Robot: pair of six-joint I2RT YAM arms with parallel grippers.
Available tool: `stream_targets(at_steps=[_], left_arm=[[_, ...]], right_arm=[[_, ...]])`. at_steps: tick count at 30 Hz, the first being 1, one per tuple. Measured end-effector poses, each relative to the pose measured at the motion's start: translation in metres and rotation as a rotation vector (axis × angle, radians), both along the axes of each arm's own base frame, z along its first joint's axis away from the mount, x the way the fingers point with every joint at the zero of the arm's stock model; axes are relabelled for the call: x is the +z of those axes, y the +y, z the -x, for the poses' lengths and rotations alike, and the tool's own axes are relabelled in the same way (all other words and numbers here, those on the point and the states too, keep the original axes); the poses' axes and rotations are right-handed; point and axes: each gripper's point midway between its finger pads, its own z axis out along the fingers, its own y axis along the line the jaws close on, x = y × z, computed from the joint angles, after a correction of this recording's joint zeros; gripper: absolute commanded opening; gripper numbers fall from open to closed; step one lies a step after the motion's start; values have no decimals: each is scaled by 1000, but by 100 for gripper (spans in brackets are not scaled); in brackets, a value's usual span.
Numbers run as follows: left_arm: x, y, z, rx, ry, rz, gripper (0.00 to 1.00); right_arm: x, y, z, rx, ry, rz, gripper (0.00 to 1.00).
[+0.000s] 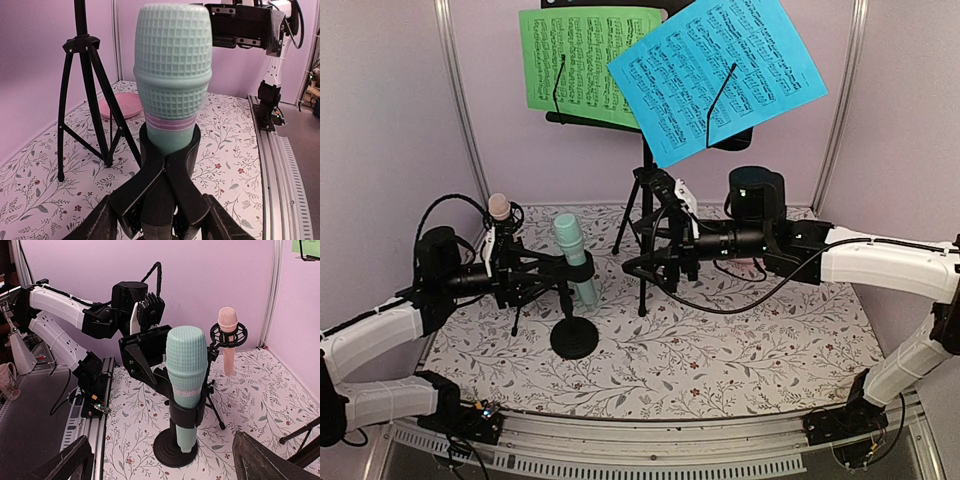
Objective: Pack up the instrument practice props
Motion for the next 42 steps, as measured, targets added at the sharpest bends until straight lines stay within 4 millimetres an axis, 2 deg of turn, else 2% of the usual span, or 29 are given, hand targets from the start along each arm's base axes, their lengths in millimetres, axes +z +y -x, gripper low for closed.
stream_targets(at_steps=[5,9,12,15,18,20,28,34,42], left_arm=[[-7,-3,3,4,25,-5,19],[-9,-6,8,-4,40,-1,9],[-9,-8,11,-4,43,2,8],[-10,-8,13,0,44,3,7],[-10,-8,14,2,43,3,0],[-11,-9,15,3,43,4,0],[-11,-10,18,5,35,6,0],[-11,-11,22,-3,32,7,0],[-11,-11,22,-1,38,10,0]], right_arm=[[0,24,-5,25,-11,5,99],[-1,45,-7,41,-14,13,99],[-1,60,-10,54,-13,14,99],[-5,70,-10,64,-6,18,99],[-12,78,-10,71,15,28,99],[-15,83,-12,72,28,32,94],[-27,99,-13,82,72,47,64],[-26,100,-14,75,86,44,41],[-25,100,-17,62,74,44,36]])
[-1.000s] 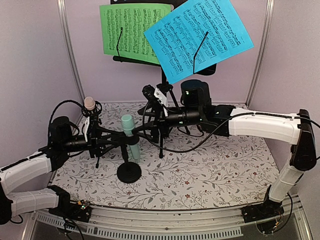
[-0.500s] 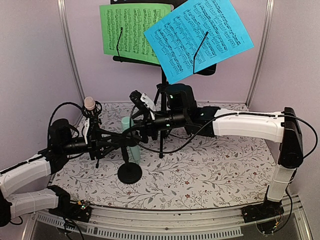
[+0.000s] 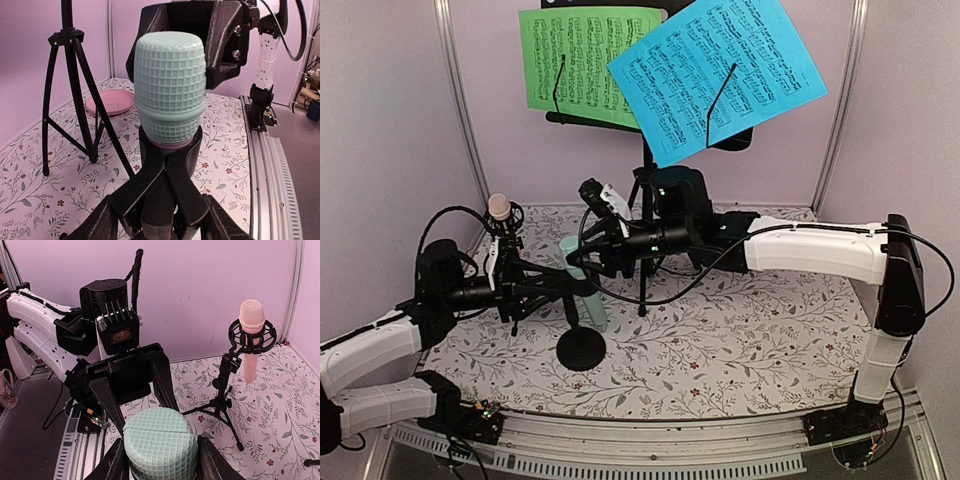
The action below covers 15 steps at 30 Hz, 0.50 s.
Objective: Pack up the instrument practice props
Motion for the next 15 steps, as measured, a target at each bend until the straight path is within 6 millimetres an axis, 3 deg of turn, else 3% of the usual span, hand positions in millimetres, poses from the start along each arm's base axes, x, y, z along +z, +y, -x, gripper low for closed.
stream_targets(at_steps=[15], left_arm=[[2,1,1,4,-5,3,0]], right_arm=[[7,2,5,-11,-49,8,36]])
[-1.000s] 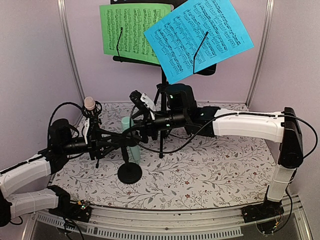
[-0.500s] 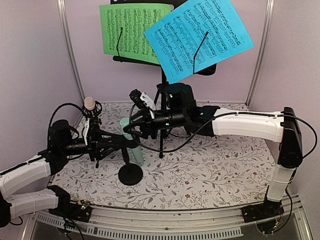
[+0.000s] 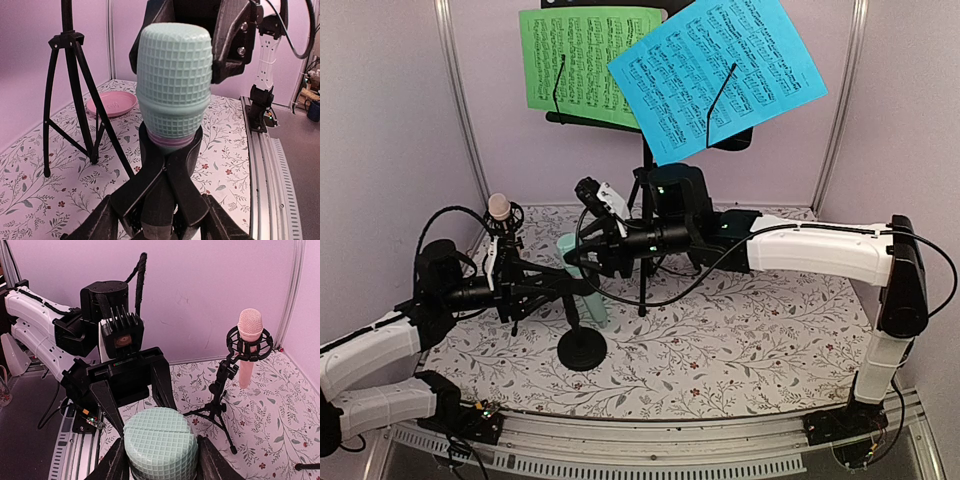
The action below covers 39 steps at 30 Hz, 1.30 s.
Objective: Pack up the instrument practice props
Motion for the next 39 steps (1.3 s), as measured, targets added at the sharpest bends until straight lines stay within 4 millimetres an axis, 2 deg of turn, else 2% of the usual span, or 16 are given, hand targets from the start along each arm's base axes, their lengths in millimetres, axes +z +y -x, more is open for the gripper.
stream_targets(at_steps=[4,11,14,28,31,36,39], left_arm=[[1,0,1,-1,-3,1,0],[3,0,1,9,-7,5,0],[4,1,1,11,-7,7,0],[11,3,1,34,-22,20,0],[8,4,-1,46,-8,16,0],[3,3,-1,50,9,7,0],[1,1,-1,47,16,2,0]], right_arm=[[16,-4,3,-6,-25,-25,37],[60,-10,9,-9,-70,-107,38],[73,-12,11,-11,-78,-129,38],[108,-28,14,-52,-110,-186,40],[132,-36,16,-64,-136,-234,41],[185,-57,25,-80,-194,-350,42],[200,-65,28,-90,-212,-384,42]])
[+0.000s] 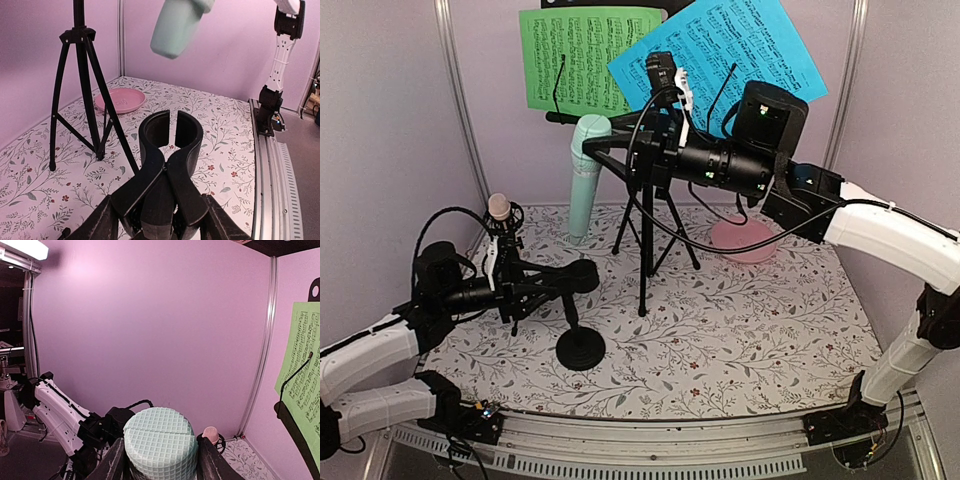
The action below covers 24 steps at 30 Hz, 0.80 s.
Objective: Pack up the instrument practice props
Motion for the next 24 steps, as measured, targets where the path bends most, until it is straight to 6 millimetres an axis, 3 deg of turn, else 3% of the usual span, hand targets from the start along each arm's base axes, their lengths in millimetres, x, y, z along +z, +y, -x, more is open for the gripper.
stream_targets(at_steps=[9,13,20,24], left_arm=[[-2,-6,-2,6,12,-10,0],[-2,-9,-3,8,17,-11,0],[-1,-21,-1,-4,33,-13,0],[0,-29,1,-9,38,-8,0]], right_arm=[[-5,-17,-25,-192,-4,41,43],[-9,-55,-35,-353,10,64,45],[0,-125,-43,-528,99,72,44],[-34,-156,-56,-608,224,132,44]])
